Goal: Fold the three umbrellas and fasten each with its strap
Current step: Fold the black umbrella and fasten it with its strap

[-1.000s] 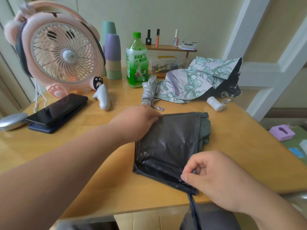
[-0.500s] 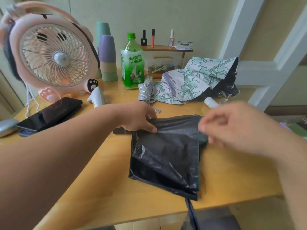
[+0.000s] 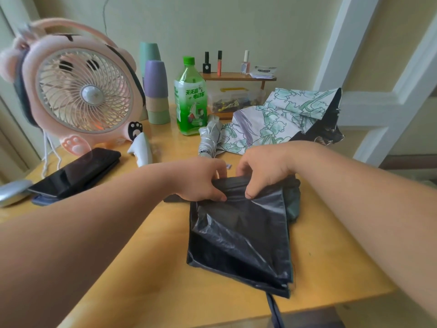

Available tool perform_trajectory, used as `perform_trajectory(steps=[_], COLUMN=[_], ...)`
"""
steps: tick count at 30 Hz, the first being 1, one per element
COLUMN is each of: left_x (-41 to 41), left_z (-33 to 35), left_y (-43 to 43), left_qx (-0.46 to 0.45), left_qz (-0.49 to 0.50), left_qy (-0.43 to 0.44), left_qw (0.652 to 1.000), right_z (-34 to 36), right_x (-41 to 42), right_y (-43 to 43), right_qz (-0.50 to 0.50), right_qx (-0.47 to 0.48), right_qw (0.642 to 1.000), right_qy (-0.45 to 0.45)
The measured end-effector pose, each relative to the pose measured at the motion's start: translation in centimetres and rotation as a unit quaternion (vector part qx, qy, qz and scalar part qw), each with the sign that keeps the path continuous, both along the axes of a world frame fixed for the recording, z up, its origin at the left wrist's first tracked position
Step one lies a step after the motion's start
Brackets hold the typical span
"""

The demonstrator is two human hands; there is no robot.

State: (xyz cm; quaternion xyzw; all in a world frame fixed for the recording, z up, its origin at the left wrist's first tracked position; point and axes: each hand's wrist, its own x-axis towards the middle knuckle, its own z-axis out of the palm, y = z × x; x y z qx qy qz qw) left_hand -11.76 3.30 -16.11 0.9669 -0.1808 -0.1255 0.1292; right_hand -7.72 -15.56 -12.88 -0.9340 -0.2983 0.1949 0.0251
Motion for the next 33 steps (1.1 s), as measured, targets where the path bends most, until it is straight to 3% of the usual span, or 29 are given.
perform_trajectory(steps=[4,7,9,14,16,17,18,19,21,23,24,26,29,31,33], left_x=[-0.2,-0.5,-0.9,-2.2,-2.8,-3.0,-3.2,-3.6,-4.1,-4.3,-4.4,-4.9,-5.6,-5.3,-4.8], left_z=[1.3,2.8,3.8,5.6,5.9,5.9,5.7,5.5,4.5,3.3,2.7,1.8,1.1,0.3,-0.3], left_y=[0.7,1.4,2.0,2.2,2.7,3.1,3.4,3.6,3.7,3.8,3.9,3.5,2.8,3.0,3.6], left_qx=[-0.077,-0.219,-0.259,-0.298,-0.318,-0.340,-0.372,-0.413,-0.504,-0.578,-0.601,-0.625,-0.638,-0.630,-0.622], left_qz=[-0.005,0.023,0.015,-0.008,-0.023,-0.025,-0.021,-0.016,-0.011,-0.013,-0.009,0.016,0.112,0.109,0.110], left_qy=[0.053,0.198,0.245,0.212,0.198,0.190,0.186,0.195,0.241,0.297,0.316,0.314,0.250,0.285,0.352], left_qw=[0.996,0.955,0.934,0.931,0.927,0.921,0.909,0.889,0.829,0.760,0.734,0.715,0.720,0.714,0.691], right_z=[1.9,4.7,6.5,10.4,11.2,11.0,10.6,9.7,7.5,5.5,4.8,3.7,2.3,1.5,0.9], right_x=[-1.3,-2.4,-3.0,-3.3,-3.1,-3.0,-3.0,-2.8,-2.9,-4.1,-4.7,-5.9,-6.5,-6.4,-6.3], right_y=[0.1,0.5,0.7,-0.7,-2.3,-3.1,-3.7,-4.3,-4.8,-4.2,-4.0,-3.5,-2.8,-2.8,-3.0], right_qz=[0.019,0.049,0.069,0.040,-0.020,-0.056,-0.087,-0.096,-0.066,-0.062,-0.057,-0.050,-0.066,-0.094,-0.145], right_qx=[0.037,0.042,0.038,0.020,0.112,0.228,0.369,0.487,0.572,0.569,0.580,0.621,0.628,0.636,0.653], right_qw=[0.998,0.991,0.986,0.988,0.984,0.968,0.925,0.861,0.758,0.694,0.663,0.601,0.562,0.531,0.524], right_qy=[-0.055,-0.114,-0.147,-0.145,-0.134,-0.087,0.004,0.113,0.306,0.436,0.470,0.501,0.535,0.552,0.527])
